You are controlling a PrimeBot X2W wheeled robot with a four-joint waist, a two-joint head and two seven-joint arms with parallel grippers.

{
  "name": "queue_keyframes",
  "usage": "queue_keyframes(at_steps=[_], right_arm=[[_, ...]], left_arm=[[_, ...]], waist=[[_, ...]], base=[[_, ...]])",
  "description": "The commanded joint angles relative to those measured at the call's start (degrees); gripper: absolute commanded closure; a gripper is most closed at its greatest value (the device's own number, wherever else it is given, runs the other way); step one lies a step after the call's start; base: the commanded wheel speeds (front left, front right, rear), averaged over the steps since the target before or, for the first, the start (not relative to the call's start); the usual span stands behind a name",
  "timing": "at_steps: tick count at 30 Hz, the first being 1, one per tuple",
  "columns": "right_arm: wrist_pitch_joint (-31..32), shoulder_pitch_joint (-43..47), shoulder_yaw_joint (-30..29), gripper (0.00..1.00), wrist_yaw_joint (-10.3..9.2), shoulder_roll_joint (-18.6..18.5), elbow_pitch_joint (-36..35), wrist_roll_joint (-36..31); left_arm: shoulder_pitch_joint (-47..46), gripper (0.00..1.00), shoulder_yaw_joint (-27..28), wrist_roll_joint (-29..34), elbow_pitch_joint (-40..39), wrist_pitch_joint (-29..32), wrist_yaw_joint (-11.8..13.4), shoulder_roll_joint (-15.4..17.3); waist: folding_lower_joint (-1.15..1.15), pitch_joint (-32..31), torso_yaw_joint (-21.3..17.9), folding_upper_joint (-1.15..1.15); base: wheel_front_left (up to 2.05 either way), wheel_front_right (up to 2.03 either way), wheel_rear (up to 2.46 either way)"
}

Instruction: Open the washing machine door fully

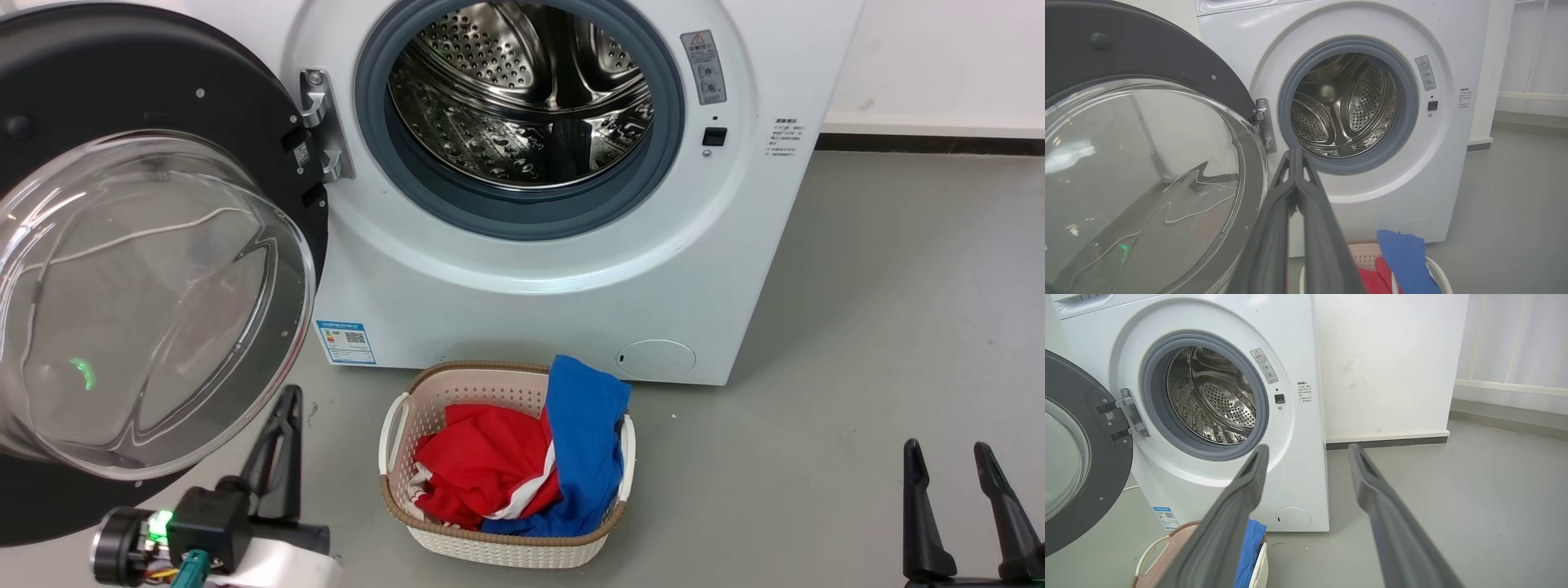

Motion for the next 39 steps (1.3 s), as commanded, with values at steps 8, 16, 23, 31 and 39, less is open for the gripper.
queue_keyframes(at_steps=[8, 16, 23, 31, 39], right_arm=[[-0.1, 1.2, -0.3, 0.00, 0.01, 0.1, 0.1, 0.7], [-0.1, 2.1, -0.1, 0.00, 0.01, 0.1, 0.3, 0.7], [-0.1, 2.8, 0.9, 0.00, 0.00, 0.1, 0.3, 0.6], [-0.1, 2.8, 1.2, 0.00, 0.01, 0.1, 0.3, 0.4], [0.1, 2.3, 1.3, 1.00, 0.00, 0.1, 1.6, 0.5]], left_arm=[[2.0, 0.00, -2.3, -1.8, 3.6, 0.1, -0.1, -1.6], [3.4, 0.00, -3.1, -1.4, 4.8, 0.1, 1.3, -2.4], [4.3, 0.00, -3.6, -0.8, 4.9, 0.1, 2.5, -2.7], [4.5, 0.00, -3.6, -0.5, 5.3, 0.1, 3.0, -2.9], [4.5, 1.00, -3.5, -0.5, 6.7, 0.0, 3.1, -2.9]], waist=[[0.00, -0.3, -0.8, 0.00], [0.00, -0.9, -0.9, 0.00], [0.00, -1.0, -0.8, 0.00], [0.00, -0.9, -0.8, 0.00], [0.00, -1.0, -0.8, 0.00]], base=[[0.00, 0.00, 0.00], [0.00, 0.00, 0.00], [0.00, 0.00, 0.00], [0.00, 0.00, 0.00], [0.00, 0.00, 0.00]])
